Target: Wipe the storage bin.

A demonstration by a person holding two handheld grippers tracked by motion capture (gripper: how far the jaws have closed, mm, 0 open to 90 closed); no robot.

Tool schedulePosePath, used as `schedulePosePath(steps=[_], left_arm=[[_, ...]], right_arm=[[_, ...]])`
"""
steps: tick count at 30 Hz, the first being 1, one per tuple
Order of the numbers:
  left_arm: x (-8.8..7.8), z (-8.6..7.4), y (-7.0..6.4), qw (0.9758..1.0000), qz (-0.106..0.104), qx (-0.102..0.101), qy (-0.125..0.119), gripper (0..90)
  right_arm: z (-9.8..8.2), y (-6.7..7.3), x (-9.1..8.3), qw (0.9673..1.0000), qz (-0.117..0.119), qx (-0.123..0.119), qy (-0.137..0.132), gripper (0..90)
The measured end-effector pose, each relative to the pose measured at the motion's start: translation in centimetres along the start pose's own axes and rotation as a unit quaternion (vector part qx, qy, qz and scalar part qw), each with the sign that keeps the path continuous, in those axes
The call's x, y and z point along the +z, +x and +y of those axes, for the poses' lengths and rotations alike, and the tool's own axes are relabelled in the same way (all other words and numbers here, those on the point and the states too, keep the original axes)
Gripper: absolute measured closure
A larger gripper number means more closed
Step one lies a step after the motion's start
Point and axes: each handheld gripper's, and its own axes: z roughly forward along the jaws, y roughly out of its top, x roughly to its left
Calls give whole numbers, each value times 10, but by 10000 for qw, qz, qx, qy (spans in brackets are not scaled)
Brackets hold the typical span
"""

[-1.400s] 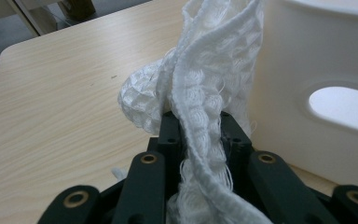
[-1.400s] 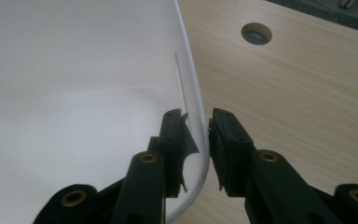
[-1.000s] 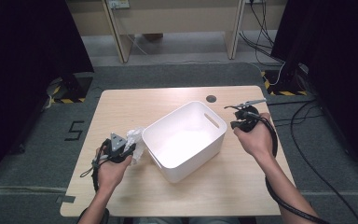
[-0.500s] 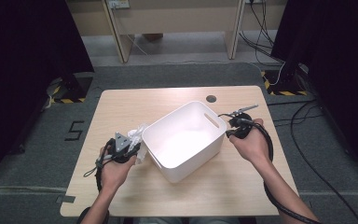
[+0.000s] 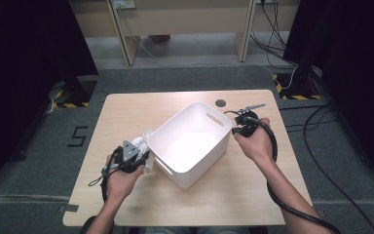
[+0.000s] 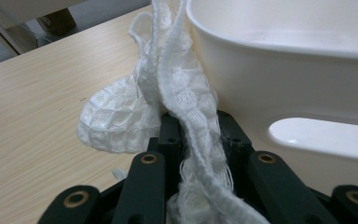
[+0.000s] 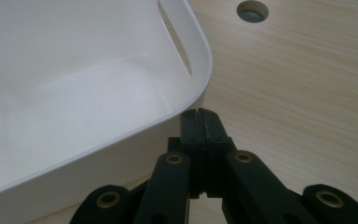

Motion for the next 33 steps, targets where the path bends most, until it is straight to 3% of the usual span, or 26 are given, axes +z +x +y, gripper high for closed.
schedulePosePath(steps=[4,17,23,33], left_arm=[[0,0,-5,10000,-72,46,1,744],[-1,1,-23,9994,-295,204,-26,742],[-2,1,-30,9990,-371,256,-46,741],[-1,4,-39,9983,-462,356,-33,739]], right_arm=[[7,6,6,10000,47,49,-32,882],[19,38,19,9991,249,-271,-208,879],[23,42,15,9985,258,-377,-306,858],[23,36,16,9985,234,-250,-420,837]])
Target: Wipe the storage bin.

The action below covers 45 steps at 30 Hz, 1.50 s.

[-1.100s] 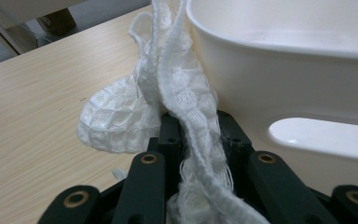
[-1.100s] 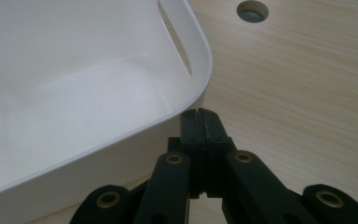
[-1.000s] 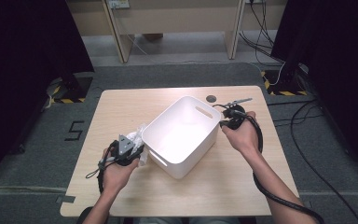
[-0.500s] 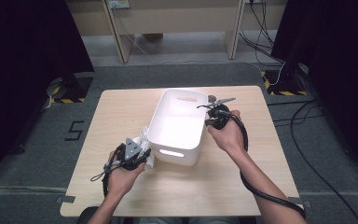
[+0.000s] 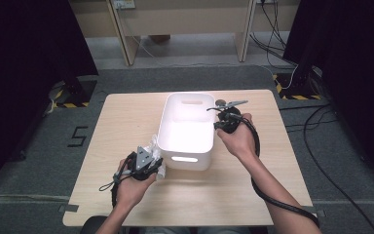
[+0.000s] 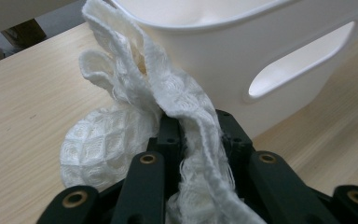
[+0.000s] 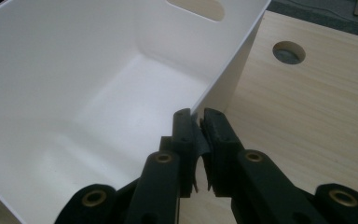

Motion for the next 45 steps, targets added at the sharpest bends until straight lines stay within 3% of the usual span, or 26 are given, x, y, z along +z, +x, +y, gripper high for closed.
schedulePosePath(steps=[9,15,18,23,27,33,40,45], left_arm=[[2,1,-7,9999,-111,63,15,738],[-3,-2,-7,9997,-213,113,-43,736],[-9,-8,-4,9998,-150,48,-114,735],[-22,-19,-2,9998,-83,-6,-191,734],[-32,-28,-2,9996,-79,-44,-273,734],[-42,-33,-10,9991,-224,110,-341,734],[-45,-29,-20,9982,-354,218,-435,734],[-41,-22,-22,9979,-245,210,-556,735]], right_arm=[[-1,-4,1,9999,-78,71,-87,839],[0,-7,-3,9995,-64,229,-183,763],[0,-7,-6,9990,-35,350,-271,734],[1,-4,-8,9988,36,338,-345,722],[1,-1,-5,9992,51,297,-261,719],[-2,1,0,9993,34,334,-140,727],[-4,3,4,9994,39,342,-96,728],[-4,3,3,9994,36,343,-92,738]])
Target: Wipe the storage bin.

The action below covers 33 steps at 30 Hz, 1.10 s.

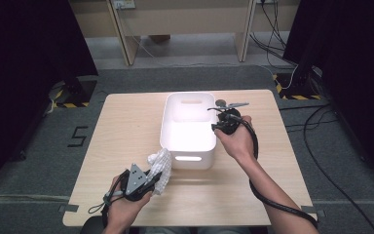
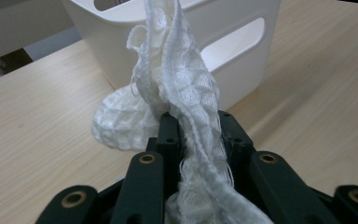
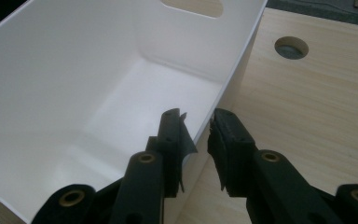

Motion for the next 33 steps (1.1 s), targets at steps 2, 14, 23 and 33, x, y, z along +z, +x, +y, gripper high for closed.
schedulePosePath(steps=[2,14,23,33], left_arm=[[2,2,0,10000,16,12,-2,735],[24,3,3,9999,25,20,162,737],[34,-2,4,9996,99,-7,276,740],[46,-8,3,9990,112,-5,439,742]], right_arm=[[0,0,0,10000,-16,-16,5,741],[0,3,0,9999,-112,-102,11,755],[0,4,0,9998,-123,-134,-7,756],[0,4,0,9997,-132,-199,-16,758]])
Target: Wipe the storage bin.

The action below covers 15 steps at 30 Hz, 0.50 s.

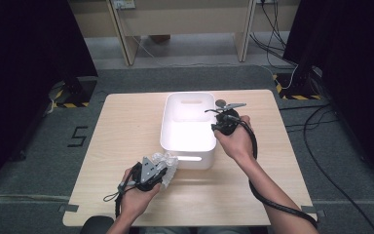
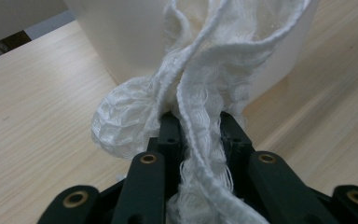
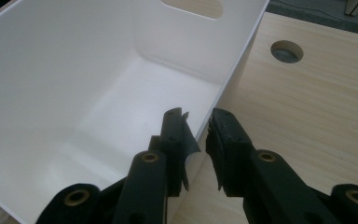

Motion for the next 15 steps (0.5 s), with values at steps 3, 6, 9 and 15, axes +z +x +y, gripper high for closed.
schedulePosePath(steps=[3,6,9,15], left_arm=[[5,-3,0,10000,-12,10,91,742],[8,-5,0,9999,-24,11,164,742],[13,-8,-1,9997,-35,-1,246,742],[19,-11,-2,9991,-82,7,404,742]], right_arm=[[0,0,0,10000,1,3,-10,758],[0,0,0,10000,-2,4,0,758],[0,1,0,10000,-7,-4,-6,758],[0,1,0,10000,-28,-7,-3,758]])
